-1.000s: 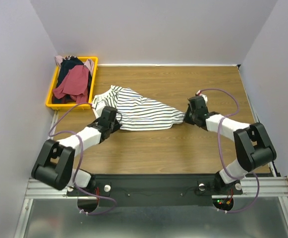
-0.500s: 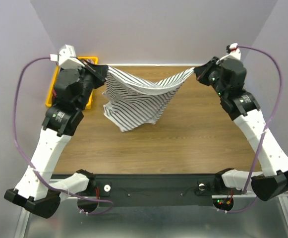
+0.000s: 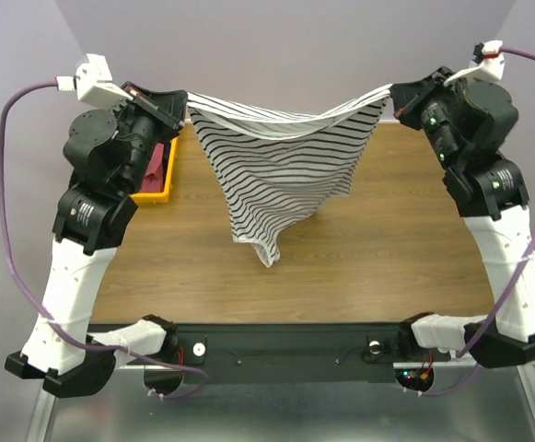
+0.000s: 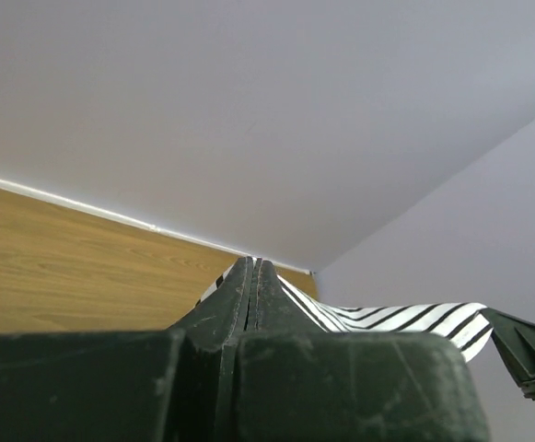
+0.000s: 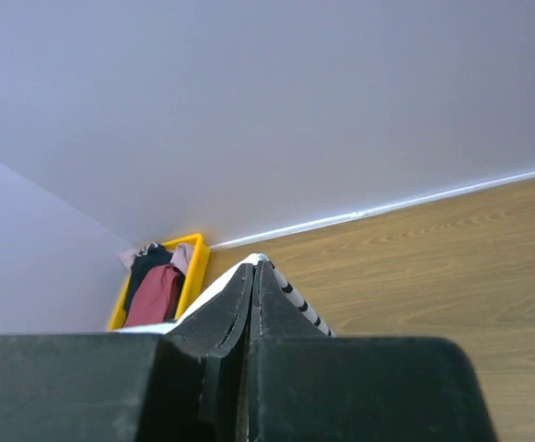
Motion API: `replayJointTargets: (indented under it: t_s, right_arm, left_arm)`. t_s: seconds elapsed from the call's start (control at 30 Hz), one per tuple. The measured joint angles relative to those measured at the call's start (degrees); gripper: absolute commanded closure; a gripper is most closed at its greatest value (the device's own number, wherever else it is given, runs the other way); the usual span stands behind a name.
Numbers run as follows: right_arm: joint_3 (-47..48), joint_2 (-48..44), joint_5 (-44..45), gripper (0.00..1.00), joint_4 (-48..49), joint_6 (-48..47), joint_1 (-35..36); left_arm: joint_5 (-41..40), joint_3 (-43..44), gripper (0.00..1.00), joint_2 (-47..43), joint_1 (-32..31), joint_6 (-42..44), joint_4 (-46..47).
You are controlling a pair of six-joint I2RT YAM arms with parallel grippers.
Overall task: Fold and stack the tank tops
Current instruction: Flatten the tank top out
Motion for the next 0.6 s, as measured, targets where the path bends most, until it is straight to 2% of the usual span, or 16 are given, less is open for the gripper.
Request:
replayJointTargets:
  t_s: [0.13, 0.27, 0.33, 0.47, 0.53, 0.6]
  right_arm:
    - [6.0, 7.5, 0.8, 1.0, -0.5, -1.0, -0.1]
    - [17.5, 21.7, -0.4, 1.0, -0.9, -2.1, -1.9]
    - [24.3, 29.3, -1.7, 1.0, -1.4, -2.4, -4.2]
    - [40.0, 41.5, -4.7, 1.0, -2.2, -2.3, -7.7]
    - [43.8, 44.2, -5.7, 1.0, -1.9, -2.3, -9.2]
    - [43.9, 44.0, -6.2, 1.0, -0.7, -2.3, -10.2]
  left_arm:
    - [-0.3, 1.0, 1.0, 4.9, 0.8, -0.5, 1.1]
    - [1.0, 7.6, 1.0, 15.4, 3.3, -0.8, 2.8]
    - [2.4, 13.4, 1.0, 22.1, 4.9, -0.9, 3.5]
    - [7.7, 40.3, 1.0, 41.8, 8.5, -0.9, 1.1]
    - [11.1, 48.2, 1.0, 47.8, 10.3, -1.3, 1.6]
    - [14.5, 47.1, 1.0, 48.4, 12.4, -2.3, 2.1]
